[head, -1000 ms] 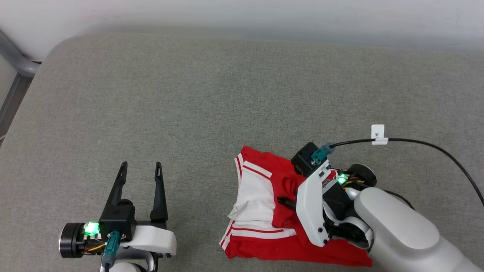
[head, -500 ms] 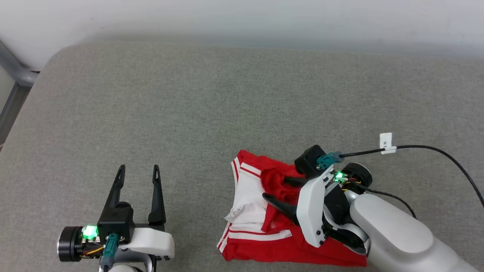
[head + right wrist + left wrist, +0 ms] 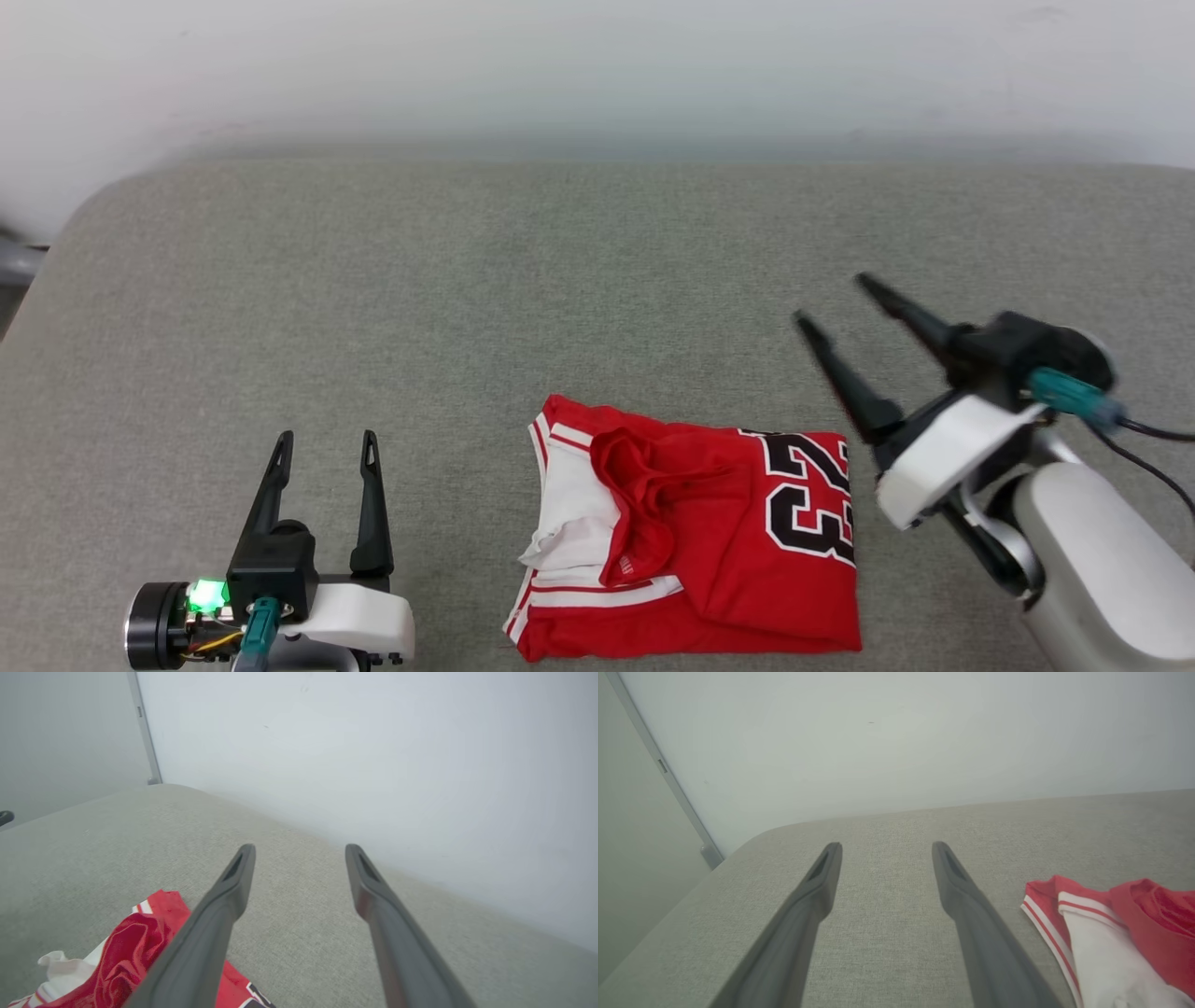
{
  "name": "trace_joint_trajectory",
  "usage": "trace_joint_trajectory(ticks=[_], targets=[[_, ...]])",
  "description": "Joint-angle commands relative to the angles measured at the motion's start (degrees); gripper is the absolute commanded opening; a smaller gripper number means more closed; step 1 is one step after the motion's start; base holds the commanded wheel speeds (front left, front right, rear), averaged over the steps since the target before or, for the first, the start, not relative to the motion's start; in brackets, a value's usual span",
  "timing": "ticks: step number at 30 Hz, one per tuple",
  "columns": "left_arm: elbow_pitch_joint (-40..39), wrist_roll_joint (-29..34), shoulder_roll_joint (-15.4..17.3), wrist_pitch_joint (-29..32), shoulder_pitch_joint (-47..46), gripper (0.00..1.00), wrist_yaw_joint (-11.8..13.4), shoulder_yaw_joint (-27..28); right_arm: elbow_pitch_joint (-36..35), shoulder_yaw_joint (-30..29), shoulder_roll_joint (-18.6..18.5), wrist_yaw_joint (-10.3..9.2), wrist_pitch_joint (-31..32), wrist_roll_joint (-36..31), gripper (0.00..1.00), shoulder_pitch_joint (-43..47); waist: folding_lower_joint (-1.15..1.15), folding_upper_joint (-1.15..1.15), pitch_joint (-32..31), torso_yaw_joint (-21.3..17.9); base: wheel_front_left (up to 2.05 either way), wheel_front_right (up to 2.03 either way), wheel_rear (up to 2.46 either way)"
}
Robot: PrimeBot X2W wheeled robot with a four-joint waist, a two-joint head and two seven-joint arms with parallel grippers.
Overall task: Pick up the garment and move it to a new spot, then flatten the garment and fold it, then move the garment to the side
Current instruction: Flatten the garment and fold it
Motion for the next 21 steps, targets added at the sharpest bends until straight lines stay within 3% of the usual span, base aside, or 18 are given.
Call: trace_joint_trajectory(ticks=[1,10,21], targets=[[0.1,0.3,0.1,-0.1,0.3,1.00,0.0,0.0,-0.4,-2.1,1.0,-0.07,-1.1,-1.4,1.00,2.0,0.00,0.00,-0.5,-0.5,0.00,0.00,0.00],[-0.7,0.3,0.4,-0.1,1.4,1.00,-0.3,-0.5,-5.9,-21.3,8.9,-0.06,-7.6,-13.4,1.00,12.4,0.00,0.00,-2.0,-2.1,0.00,0.00,0.00],[-1.3,-0.1,0.7,-0.1,2.7,1.00,-0.9,-1.0,-12.1,-29.7,15.6,-0.06,-9.1,-17.2,1.00,24.2,0.00,0.00,-3.8,-2.5,0.00,0.00,0.00]])
